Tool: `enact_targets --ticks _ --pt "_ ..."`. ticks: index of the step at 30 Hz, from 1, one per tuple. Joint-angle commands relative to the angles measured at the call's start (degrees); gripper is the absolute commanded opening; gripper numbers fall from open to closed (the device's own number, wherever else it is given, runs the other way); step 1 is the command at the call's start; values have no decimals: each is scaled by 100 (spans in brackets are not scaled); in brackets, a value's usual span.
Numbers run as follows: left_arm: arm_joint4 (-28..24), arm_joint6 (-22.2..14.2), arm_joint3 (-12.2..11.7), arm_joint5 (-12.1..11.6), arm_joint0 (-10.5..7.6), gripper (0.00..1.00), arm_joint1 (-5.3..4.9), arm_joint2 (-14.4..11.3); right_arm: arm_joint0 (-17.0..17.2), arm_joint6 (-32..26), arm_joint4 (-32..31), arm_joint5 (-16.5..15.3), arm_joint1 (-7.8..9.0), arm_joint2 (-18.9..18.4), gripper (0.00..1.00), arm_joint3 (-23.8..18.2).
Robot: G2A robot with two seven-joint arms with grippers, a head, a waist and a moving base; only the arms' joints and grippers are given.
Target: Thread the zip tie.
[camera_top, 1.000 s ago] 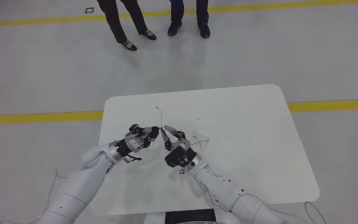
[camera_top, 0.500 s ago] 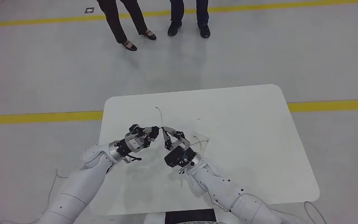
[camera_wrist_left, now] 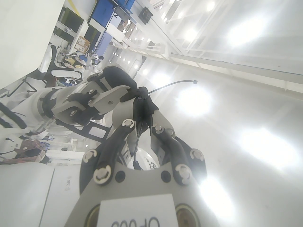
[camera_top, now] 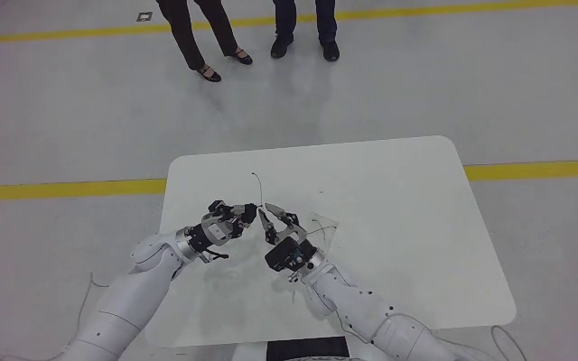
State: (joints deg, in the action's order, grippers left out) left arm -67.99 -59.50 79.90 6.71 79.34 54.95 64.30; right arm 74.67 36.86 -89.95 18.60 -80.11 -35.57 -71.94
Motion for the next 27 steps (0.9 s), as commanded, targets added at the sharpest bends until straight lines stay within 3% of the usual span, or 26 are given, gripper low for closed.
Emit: enact_targets --ticks 1,10,27 --pt "0 0 0 0 0 0 0 0 15 10 0 0 7 7 17 -17" --pt "0 0 0 0 0 0 0 0 58 84 0 41 51 23 12 -115" --pt "0 0 0 0 0 0 0 0 18 73 0 88 122 118 13 -259"
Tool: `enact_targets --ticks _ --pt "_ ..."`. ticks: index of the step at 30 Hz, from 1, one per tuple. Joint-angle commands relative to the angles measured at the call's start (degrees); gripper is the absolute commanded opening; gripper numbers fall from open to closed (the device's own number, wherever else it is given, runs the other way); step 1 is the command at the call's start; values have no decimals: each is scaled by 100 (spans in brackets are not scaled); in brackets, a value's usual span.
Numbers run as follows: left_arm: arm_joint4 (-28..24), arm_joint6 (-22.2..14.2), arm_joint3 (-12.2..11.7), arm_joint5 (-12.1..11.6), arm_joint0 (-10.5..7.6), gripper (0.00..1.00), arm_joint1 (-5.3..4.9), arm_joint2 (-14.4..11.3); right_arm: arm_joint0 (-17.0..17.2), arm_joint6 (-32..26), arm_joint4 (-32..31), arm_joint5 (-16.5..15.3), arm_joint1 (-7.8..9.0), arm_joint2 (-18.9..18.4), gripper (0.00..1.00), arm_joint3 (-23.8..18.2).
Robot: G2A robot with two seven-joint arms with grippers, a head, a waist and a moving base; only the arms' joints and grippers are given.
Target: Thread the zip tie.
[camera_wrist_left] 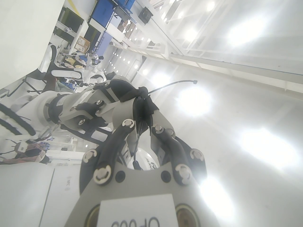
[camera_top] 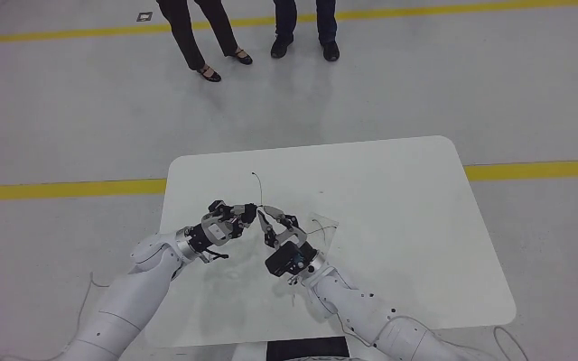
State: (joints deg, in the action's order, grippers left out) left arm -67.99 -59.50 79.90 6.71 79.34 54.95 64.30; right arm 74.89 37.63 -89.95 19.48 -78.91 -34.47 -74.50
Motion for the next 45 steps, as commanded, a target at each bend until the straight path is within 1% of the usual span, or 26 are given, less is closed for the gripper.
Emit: enact_targets --ticks 1,3,6,20,34,35,36,37,39,40,45 --pt "0 0 0 0 0 0 0 0 -7 -7 0 0 5 12 12 -7" --pt "0 0 0 0 0 0 0 0 -10 -7 0 0 10 18 10 -12" --pt "0 0 0 0 0 0 0 0 -8 -12 0 0 16 16 0 -23" --pt "0 0 0 0 0 0 0 0 -6 -53 0 0 55 40 0 -59" --pt "0 0 0 0 0 0 0 0 41 -114 0 0 59 47 0 -40" --pt "0 0 0 0 0 0 0 0 42 -115 0 0 59 47 6 -42" --pt "0 0 0 0 0 0 0 0 43 -116 0 0 59 47 19 -44" --pt "0 0 0 0 0 0 0 0 45 -121 0 0 58 47 23 -46" --pt "0 0 0 0 0 0 0 0 45 -129 0 0 57 49 27 -50" --pt "0 0 0 0 0 0 0 0 44 -133 0 0 57 49 27 -52" --pt "0 0 0 0 0 0 0 0 44 -129 0 0 53 43 22 -56"
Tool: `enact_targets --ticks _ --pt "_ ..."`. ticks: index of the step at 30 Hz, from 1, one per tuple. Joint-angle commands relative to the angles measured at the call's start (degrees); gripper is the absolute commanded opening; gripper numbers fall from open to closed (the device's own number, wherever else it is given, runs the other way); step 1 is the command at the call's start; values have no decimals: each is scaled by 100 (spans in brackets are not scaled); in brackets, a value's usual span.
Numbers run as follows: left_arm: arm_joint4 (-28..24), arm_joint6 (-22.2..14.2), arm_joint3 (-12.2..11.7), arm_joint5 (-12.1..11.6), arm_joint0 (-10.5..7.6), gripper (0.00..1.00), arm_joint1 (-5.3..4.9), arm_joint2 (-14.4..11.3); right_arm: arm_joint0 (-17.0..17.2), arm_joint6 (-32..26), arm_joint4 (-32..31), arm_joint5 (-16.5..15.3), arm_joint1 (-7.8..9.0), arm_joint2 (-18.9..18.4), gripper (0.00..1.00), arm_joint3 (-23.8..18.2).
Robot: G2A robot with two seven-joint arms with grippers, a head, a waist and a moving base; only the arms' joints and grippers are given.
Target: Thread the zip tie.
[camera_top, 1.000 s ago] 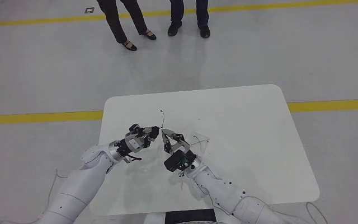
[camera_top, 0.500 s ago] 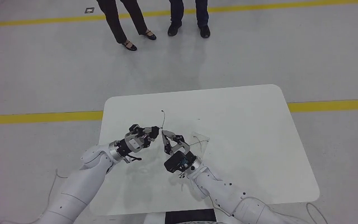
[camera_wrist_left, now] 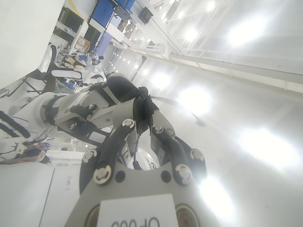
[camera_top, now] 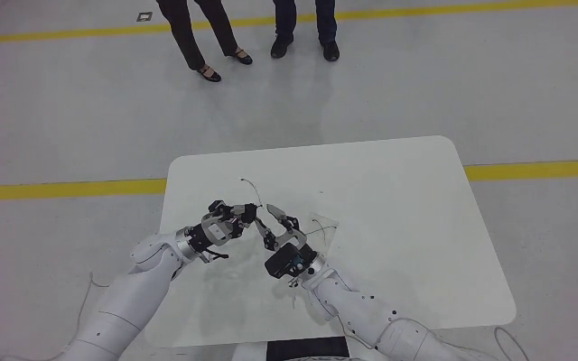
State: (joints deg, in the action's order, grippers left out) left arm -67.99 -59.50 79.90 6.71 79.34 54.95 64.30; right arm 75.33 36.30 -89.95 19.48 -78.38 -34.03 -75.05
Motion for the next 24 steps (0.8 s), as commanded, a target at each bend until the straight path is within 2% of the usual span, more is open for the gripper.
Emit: enact_targets --ticks 1,19,24 --pt "0 0 0 0 0 0 0 0 -1 5 0 0 -2 -3 21 -1" --pt "0 0 0 0 0 0 0 0 -64 26 0 0 -50 -41 16 59" --pt "0 0 0 0 0 0 0 0 -80 41 0 0 -63 -44 10 84"
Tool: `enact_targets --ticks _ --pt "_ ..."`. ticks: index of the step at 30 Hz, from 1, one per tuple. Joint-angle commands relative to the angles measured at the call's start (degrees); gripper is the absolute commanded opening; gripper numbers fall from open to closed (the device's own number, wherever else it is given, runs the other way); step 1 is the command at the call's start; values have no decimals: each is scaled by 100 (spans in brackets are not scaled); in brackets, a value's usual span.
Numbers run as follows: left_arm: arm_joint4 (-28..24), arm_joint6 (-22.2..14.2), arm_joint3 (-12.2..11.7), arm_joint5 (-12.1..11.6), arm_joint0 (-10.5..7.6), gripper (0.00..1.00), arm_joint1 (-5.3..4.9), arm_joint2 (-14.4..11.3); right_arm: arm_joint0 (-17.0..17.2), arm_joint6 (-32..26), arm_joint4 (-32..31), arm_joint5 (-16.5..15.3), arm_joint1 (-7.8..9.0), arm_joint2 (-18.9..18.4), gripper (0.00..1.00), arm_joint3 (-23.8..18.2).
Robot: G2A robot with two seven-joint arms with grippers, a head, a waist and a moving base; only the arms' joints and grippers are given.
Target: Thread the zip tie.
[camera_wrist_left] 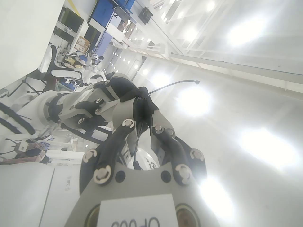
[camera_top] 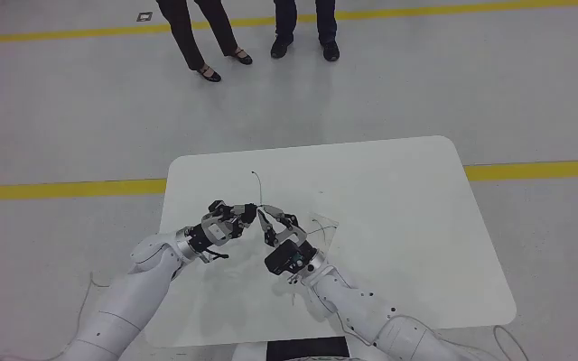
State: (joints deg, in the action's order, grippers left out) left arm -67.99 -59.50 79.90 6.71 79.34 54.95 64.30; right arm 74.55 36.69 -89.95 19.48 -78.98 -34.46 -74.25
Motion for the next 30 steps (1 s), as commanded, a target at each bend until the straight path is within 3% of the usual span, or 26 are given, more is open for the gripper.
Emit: enact_targets --ticks 1,8,30 --pt "0 0 0 0 0 0 0 0 -4 3 0 0 -4 -1 9 8" --pt "0 0 0 0 0 0 0 0 -7 -5 0 0 -12 -9 0 21" --pt "0 0 0 0 0 0 0 0 -49 -195 0 0 -1 34 0 68"
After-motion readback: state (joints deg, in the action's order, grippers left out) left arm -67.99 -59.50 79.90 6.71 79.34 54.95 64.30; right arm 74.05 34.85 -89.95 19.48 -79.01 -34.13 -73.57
